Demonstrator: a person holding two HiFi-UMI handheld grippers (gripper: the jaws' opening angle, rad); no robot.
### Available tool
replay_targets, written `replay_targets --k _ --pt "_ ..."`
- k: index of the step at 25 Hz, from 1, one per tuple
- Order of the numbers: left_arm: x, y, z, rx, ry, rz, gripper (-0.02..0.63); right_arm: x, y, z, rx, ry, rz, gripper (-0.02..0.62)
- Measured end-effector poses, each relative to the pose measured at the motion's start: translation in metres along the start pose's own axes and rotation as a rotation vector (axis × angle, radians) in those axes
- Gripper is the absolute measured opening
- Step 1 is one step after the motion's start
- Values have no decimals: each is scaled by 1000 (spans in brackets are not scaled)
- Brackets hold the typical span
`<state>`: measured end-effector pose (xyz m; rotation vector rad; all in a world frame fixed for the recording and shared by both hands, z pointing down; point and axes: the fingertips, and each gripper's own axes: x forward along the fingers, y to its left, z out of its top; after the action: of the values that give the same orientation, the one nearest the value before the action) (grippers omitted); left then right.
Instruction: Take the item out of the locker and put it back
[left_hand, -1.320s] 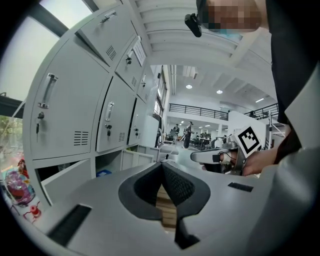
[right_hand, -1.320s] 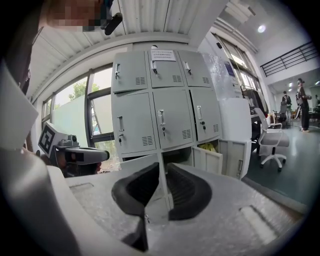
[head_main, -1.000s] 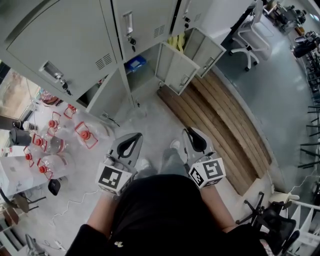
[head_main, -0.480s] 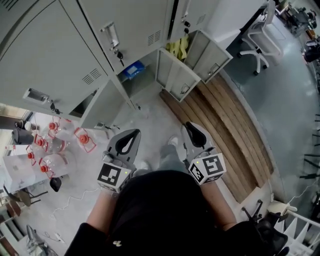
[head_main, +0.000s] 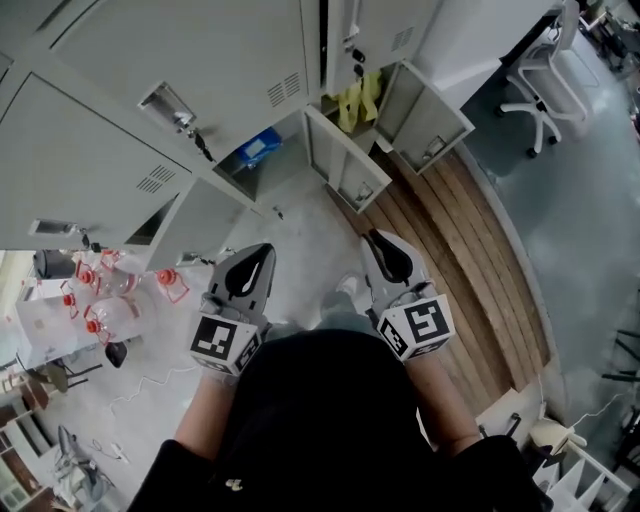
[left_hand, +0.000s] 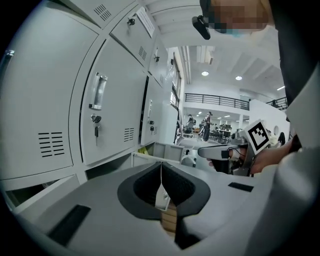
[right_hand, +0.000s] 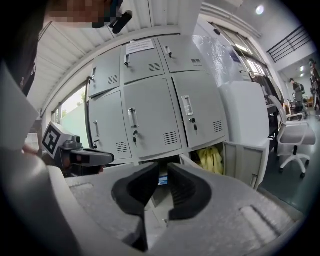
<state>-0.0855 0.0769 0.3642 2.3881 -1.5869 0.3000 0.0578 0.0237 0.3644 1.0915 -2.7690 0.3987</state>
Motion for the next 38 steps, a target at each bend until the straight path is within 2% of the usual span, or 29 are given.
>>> replay_targets --k 6,12,18,22,27,34,38 --pt "32 6 1 -71 -4 42 12 8 -24 1 -2 26 53 49" --pt "54 28 -11 -237 -3 24 12 19 -30 10 -15 32 61 49" --pt "75 57 -36 -398 24 -9 12 40 -39 17 -6 46 15 49" --pt "91 79 -60 -606 12 -28 12 53 -38 23 -8 51 -17 49" --pt "111 113 -94 -882 -51 -19 12 63 -32 25 2 64 -55 49" --pt "136 147 -126 -1101 -163 16 12 72 -18 7 15 128 -78 49" --pt "145 179 -152 -1193 -227 101 12 79 -12 -3 28 161 -88 49"
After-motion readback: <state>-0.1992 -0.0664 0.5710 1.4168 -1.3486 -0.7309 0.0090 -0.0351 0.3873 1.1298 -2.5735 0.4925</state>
